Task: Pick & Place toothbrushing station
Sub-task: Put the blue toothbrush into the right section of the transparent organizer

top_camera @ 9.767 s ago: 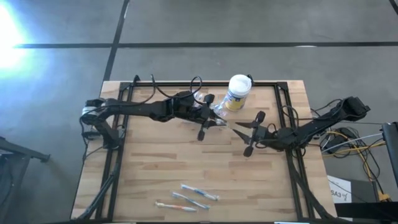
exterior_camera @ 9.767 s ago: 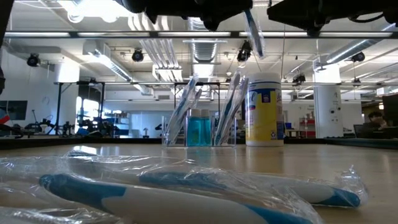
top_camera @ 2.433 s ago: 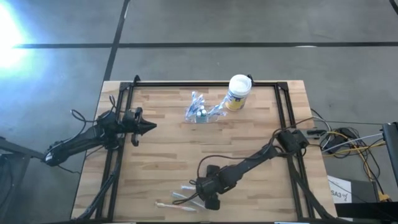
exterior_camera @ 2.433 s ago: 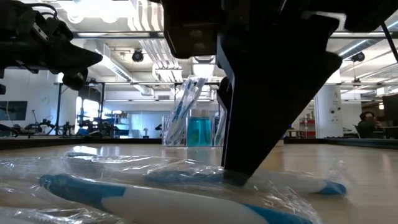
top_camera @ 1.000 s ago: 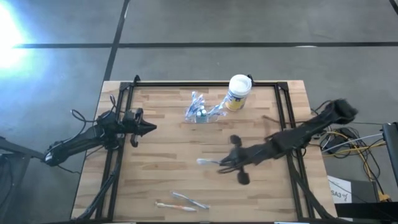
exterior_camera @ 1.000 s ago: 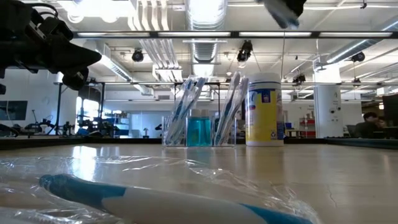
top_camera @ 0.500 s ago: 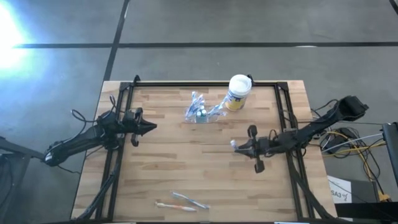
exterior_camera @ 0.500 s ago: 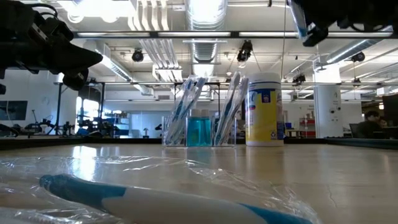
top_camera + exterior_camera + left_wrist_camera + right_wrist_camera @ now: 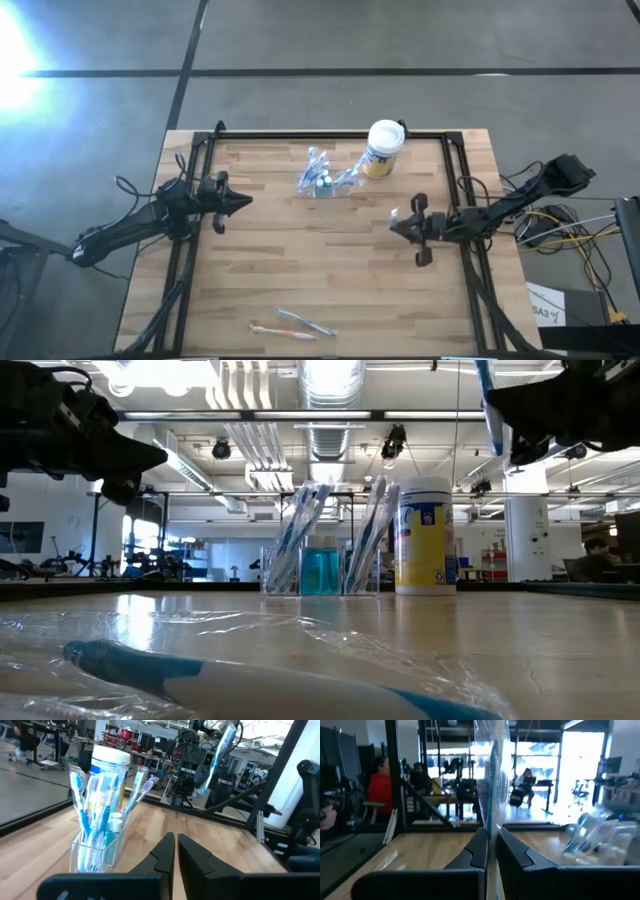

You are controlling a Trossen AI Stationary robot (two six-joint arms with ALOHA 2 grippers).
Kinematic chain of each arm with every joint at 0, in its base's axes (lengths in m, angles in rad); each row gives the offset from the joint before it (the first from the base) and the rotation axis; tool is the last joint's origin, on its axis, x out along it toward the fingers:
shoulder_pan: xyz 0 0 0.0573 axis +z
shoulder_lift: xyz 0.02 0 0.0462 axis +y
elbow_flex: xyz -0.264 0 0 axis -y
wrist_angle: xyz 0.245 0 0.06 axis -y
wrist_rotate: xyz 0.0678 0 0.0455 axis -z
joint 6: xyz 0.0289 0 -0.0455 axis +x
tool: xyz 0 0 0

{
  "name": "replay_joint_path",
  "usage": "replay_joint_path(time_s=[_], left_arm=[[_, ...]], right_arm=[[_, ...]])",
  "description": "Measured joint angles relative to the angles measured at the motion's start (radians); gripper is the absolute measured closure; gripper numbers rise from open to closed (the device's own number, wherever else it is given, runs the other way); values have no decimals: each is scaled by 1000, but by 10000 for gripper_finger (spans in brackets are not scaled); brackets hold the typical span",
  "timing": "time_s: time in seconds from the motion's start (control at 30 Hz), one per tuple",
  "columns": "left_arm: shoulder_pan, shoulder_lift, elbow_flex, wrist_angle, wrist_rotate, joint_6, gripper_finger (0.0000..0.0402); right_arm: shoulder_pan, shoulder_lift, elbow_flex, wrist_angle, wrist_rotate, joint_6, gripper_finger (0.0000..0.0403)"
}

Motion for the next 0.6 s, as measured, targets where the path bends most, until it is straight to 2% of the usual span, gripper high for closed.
replay_joint_path(time_s=[0.1, 0.4, 0.47, 0.6], left_arm=[[0, 0, 0, -2, 0, 31, 376], [0, 14, -6, 35, 3, 43, 376], [0, 33, -10, 92, 2, 30, 376], [0, 86, -8, 307, -18, -26, 382]], right_arm=[[0, -21, -23, 55, 21, -25, 389], [0, -33, -21, 56, 23, -54, 384], [0, -33, -21, 55, 23, -47, 380], [0, -33, -21, 55, 41, -41, 378]])
